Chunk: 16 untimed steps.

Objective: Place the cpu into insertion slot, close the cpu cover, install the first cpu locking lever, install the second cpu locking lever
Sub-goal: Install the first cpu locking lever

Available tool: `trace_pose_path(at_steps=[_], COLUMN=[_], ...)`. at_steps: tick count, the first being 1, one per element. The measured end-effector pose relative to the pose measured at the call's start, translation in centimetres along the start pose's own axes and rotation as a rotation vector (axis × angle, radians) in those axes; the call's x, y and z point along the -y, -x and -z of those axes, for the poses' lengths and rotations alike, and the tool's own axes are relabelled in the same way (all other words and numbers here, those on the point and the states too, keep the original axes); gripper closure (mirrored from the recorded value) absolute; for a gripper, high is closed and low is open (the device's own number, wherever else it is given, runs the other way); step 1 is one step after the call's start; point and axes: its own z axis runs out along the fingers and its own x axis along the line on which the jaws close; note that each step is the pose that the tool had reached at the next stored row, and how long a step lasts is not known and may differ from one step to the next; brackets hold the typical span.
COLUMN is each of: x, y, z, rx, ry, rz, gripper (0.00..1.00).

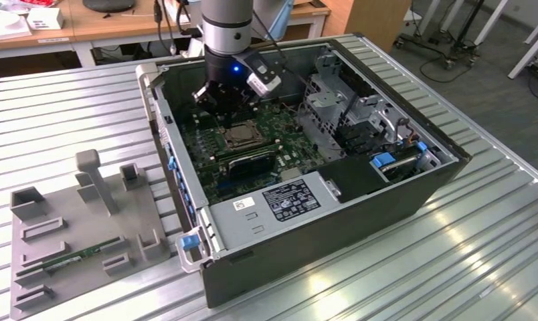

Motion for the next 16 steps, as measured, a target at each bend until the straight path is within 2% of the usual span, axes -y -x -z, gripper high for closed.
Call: trace_pose_path(at_steps=[10, 16], x=[-0.07, -0.08], y=[-1.48, -1.67], z=[-0.08, -0.08], rx=[0.0, 0.0], ry=[0.0, 0.0], rz=[0.0, 0.0], gripper=[0.89, 0.89])
